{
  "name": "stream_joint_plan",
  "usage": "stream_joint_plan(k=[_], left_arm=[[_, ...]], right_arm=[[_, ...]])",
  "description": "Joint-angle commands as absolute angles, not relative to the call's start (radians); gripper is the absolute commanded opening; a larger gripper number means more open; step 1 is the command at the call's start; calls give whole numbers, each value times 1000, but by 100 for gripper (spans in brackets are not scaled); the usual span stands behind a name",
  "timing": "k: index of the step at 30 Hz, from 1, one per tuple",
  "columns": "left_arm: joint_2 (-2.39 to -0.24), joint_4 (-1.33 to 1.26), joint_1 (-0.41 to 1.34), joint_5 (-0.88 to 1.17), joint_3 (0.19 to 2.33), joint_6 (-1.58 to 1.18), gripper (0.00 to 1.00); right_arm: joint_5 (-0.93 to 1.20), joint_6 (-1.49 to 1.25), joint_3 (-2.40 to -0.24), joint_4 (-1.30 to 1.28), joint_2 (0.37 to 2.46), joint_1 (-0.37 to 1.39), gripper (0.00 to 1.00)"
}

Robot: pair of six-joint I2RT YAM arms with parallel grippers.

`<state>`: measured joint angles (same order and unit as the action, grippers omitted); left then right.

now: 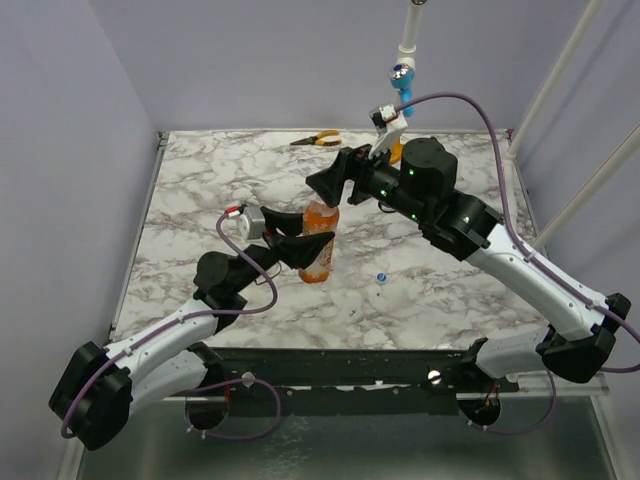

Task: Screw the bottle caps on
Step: Screw the bottle cap onto the plastic bottle.

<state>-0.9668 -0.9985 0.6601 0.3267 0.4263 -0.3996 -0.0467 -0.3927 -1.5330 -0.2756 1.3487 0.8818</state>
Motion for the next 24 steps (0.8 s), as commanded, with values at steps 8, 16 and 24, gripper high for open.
stream_joint_plan(k=[8, 16, 24], left_arm=[[-931, -963, 654, 370, 405, -403, 25], [-933, -960, 654, 375, 406, -407, 25], [-935, -956, 654, 376, 410, -408, 25]], right_arm=[[74, -256, -1601, -425, 1342, 882, 76], [114, -259, -1602, -434, 1348, 882, 73], [91, -264, -1595, -433, 1343, 882, 62]])
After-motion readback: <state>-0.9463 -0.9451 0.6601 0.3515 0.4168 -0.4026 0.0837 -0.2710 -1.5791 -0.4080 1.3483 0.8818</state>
